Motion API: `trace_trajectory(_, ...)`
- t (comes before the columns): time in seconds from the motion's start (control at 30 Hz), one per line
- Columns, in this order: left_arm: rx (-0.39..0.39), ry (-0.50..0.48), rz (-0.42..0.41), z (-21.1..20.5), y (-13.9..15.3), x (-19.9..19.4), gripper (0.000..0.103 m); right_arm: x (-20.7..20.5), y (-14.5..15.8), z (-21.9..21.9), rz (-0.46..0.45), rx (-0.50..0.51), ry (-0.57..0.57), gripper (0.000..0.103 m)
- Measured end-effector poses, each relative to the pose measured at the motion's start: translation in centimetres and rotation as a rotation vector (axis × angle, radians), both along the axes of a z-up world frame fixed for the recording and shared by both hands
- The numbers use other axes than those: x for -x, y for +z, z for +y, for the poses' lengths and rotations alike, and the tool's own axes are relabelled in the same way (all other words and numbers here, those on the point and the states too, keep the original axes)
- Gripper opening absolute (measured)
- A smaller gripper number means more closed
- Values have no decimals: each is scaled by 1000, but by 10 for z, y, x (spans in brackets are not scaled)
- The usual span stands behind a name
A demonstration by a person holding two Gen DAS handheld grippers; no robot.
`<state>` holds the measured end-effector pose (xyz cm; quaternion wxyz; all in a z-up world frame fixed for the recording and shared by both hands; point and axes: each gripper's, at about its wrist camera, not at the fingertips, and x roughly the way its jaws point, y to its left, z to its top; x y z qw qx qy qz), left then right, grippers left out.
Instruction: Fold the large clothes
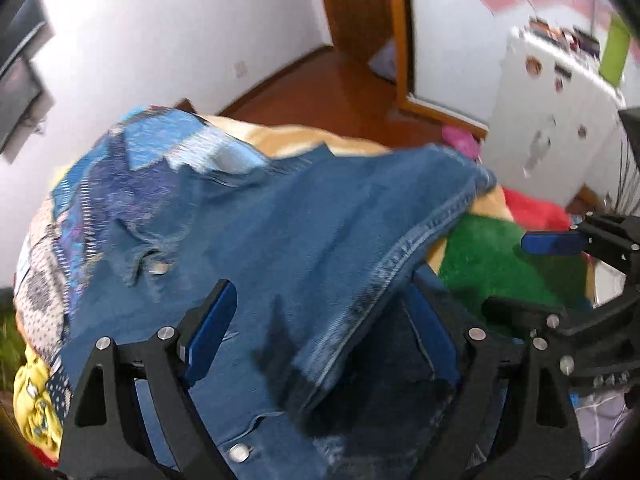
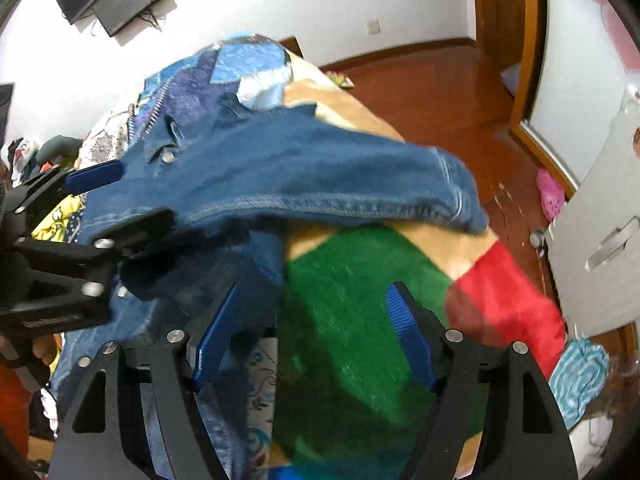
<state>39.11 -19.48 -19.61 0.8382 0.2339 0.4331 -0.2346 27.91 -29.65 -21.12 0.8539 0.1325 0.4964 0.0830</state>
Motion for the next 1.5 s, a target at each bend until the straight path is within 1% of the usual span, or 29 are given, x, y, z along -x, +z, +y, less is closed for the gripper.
trace_trajectory(0.03, -14, -11, 17, -5, -10, -3, 84, -1, -3, 1, 9, -3, 5, 71)
trace_trajectory(0.1, -29, -19, 47, -9, -22, -8, 74, 1, -8, 1, 18, -5, 15, 71)
trace_trajectory(0.13, -22, -22, 66, -9, -26, -10, 72, 2, -10, 0, 19, 0, 18, 71)
trace_trajectory(0.17, 9, -21, 88, -8, -29, -13, 68, 1, -12, 2, 21, 7, 20, 71)
trace_trajectory(0.23, 64, -14, 111, -5, -27, -18, 55, 1, -16, 3, 29, 7, 24, 71)
trace_trajectory(0.27, 107, -8, 129, -3, -23, -21, 44, 1, -18, 3, 32, 5, 26, 72)
trace_trajectory(0.3, 134, -2, 136, -1, -20, -22, 28, 2, -20, 2, 33, 10, 28, 72)
trace_trajectory(0.33, 150, 12, 132, 0, -16, -23, 23, 2, -21, 3, 34, 19, 29, 72)
trace_trajectory(0.4, 188, 46, 108, 7, -5, -26, 16, 3, -23, 7, 30, 47, 37, 74)
trace_trajectory(0.5, 274, 104, 84, 25, 16, -32, 13, 5, -24, 15, 16, 115, 58, 75)
trace_trajectory(0.6, 353, 187, 37, 56, 40, -32, 12, 7, -26, 17, 10, 144, 71, 78)
trace_trajectory(0.63, 376, 214, 29, 68, 46, -32, 11, 7, -26, 17, 11, 145, 72, 78)
trace_trajectory(0.67, 408, 262, 25, 88, 52, -33, 11, 8, -26, 17, 11, 146, 75, 78)
trace_trajectory(0.73, 446, 334, 41, 115, 53, -34, 11, 8, -25, 16, 12, 143, 77, 78)
trace_trajectory(0.77, 473, 372, 71, 135, 49, -34, 11, 8, -25, 16, 12, 142, 78, 78)
trace_trajectory(0.83, 496, 413, 130, 158, 34, -32, 11, 8, -24, 17, 13, 145, 80, 79)
trace_trajectory(0.87, 478, 436, 162, 170, 20, -27, 14, 8, -24, 18, 14, 150, 80, 79)
trace_trajectory(0.9, 450, 451, 174, 176, 11, -25, 21, 9, -24, 18, 14, 157, 81, 79)
trace_trajectory(0.93, 419, 461, 181, 180, 2, -20, 26, 8, -24, 20, 18, 162, 83, 79)
trace_trajectory(0.97, 375, 472, 189, 184, -9, -13, 36, 7, -24, 20, 20, 166, 84, 79)
trace_trajectory(1.0, 354, 474, 194, 185, -15, -10, 42, 7, -23, 21, 23, 168, 84, 79)
trace_trajectory(1.03, 335, 474, 199, 186, -19, -5, 44, 6, -22, 21, 30, 167, 84, 79)
trace_trajectory(1.07, 307, 472, 199, 186, -23, 1, 47, 5, -20, 23, 35, 167, 84, 79)
trace_trajectory(1.13, 271, 459, 190, 182, -20, 5, 47, 4, -16, 23, 45, 167, 87, 79)
trace_trajectory(1.23, 216, 402, 130, 165, -1, 13, 50, 3, -7, 20, 28, 166, 89, 79)
trace_trajectory(1.37, 185, 263, -6, 126, 37, 20, 69, 7, 6, 19, -14, 152, 78, 79)
trace_trajectory(1.4, 181, 232, -32, 117, 43, 22, 72, 8, 10, 17, -24, 146, 75, 79)
trace_trajectory(1.47, 166, 160, -66, 96, 52, 19, 72, 10, 15, 16, -39, 141, 65, 79)
trace_trajectory(1.5, 160, 138, -69, 87, 53, 20, 72, 12, 18, 14, -50, 137, 59, 79)
